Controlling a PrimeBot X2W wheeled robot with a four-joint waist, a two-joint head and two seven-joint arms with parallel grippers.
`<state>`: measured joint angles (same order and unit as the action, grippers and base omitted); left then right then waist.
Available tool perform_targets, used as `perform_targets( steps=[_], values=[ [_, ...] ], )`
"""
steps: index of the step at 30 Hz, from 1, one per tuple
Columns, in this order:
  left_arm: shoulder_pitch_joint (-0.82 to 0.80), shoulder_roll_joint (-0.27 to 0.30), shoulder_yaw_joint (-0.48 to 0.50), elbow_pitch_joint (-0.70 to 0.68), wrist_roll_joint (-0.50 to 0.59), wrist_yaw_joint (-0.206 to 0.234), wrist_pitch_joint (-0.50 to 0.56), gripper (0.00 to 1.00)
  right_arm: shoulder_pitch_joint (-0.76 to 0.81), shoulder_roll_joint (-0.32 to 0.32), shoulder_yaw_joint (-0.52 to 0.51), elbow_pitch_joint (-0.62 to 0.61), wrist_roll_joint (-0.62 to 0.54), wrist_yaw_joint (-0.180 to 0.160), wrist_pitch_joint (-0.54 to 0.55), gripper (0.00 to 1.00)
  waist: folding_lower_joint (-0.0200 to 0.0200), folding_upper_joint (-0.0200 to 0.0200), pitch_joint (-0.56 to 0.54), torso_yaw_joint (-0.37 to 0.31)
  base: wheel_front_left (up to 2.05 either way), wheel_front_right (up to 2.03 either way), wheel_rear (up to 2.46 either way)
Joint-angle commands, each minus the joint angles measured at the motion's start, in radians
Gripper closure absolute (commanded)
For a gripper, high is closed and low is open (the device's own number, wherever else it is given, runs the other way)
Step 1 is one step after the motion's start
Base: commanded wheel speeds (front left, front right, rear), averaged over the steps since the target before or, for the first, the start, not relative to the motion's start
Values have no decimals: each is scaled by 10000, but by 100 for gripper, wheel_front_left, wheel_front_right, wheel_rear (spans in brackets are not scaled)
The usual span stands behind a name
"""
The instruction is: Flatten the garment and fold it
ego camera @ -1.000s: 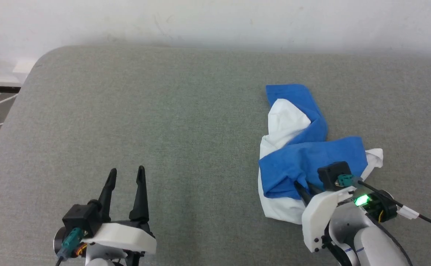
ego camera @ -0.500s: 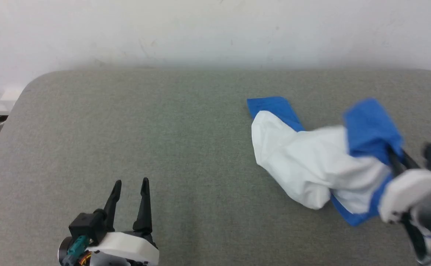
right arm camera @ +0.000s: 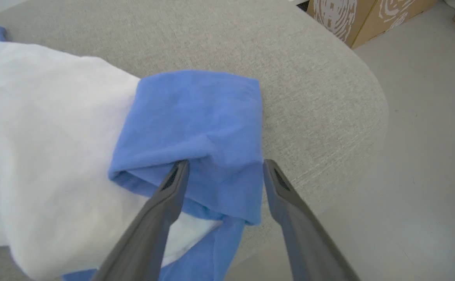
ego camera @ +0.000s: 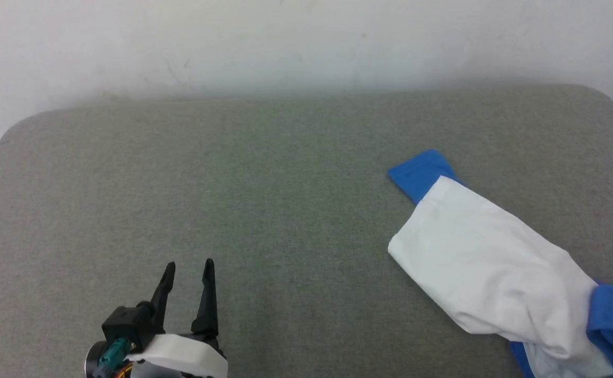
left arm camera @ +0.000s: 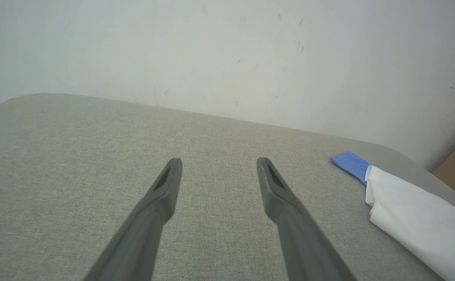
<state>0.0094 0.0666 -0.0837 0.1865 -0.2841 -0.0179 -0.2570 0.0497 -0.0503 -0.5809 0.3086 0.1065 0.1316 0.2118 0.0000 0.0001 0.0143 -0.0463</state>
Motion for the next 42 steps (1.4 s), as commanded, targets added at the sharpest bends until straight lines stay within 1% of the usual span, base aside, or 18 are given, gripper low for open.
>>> perform_targets(
  steps=[1,4,7,8,11,14,17,22,25,29,34,35,36,37,39,42],
  values=[
    [-37,-13,2,37,103,-10,-47,0,-397,-2,-90,-36,118,-9,-589,0,0,-1,45,-106,0,0,0],
    [-89,-13,-7,28,127,-11,-47,0,-886,-1,5,-366,164,-9,-1224,0,0,-1,62,-141,0,0,0],
    [-161,-14,5,-54,150,6,-47,0,-1418,0,580,-798,46,-9,-1048,0,0,-1,181,-153,0,0,0],
    [-161,-14,5,-54,150,6,-47,0,-1418,0,580,-798,46,-9,-1048,0,0,-1,181,-153,0,0,0],
    [-325,-26,-44,-136,177,-6,-47,0,-2058,0,1453,-929,108,-9,-361,0,0,-1,405,-34,0,0,0],
    [-580,-43,-118,-248,210,-31,-47,0,-2741,-131,2431,-745,407,-9,780,0,0,-1,810,178,0,0,0],
    [-838,-66,-174,-360,242,-16,-47,0,-3463,-503,3266,-326,765,-9,1955,0,0,-1,1216,420,0,0,0],
    [-1161,-108,-319,-455,243,-4,-47,0,-4540,-1280,3816,711,984,-9,3378,0,0,-1,1879,785,0,0,0],
    [-1296,-128,-377,-468,235,36,-47,0,-4983,-1588,3951,1406,1070,-9,3998,0,0,-1,2190,882,0,0,0],
    [-1446,-145,-444,-475,215,84,-47,0,-5345,-1834,3898,2282,979,-9,4376,0,0,-1,2492,887,0,0,0],
    [-1630,-154,-514,-399,254,102,-47,0,-5540,-1814,3682,3619,912,-9,5162,0,0,-1,2648,792,0,0,0],
    [-1662,-155,-523,-368,265,102,-47,0,-5551,-1773,3662,3855,963,-9,5339,16,0,-1,2652,774,0,0,0],
    [-1688,-156,-528,-338,277,108,-47,0,-5558,-1732,3668,4057,1016,-9,5490,64,0,-1,2638,752,0,0,0],
    [-1695,-157,-526,-301,286,117,-47,0,-5572,-1660,3678,4194,1113,-9,5562,100,0,-1,2590,721,0,0,0],
    [-1670,-158,-517,-228,288,130,-47,0,-5629,-1593,3787,4169,1251,-9,5224,100,0,-1,2471,659,0,0,0],
    [-1583,-160,-506,-93,269,130,-47,0,-5770,-1550,3883,3775,1493,-9,3855,100,0,-1,2159,567,0,0,0]
  ],
)
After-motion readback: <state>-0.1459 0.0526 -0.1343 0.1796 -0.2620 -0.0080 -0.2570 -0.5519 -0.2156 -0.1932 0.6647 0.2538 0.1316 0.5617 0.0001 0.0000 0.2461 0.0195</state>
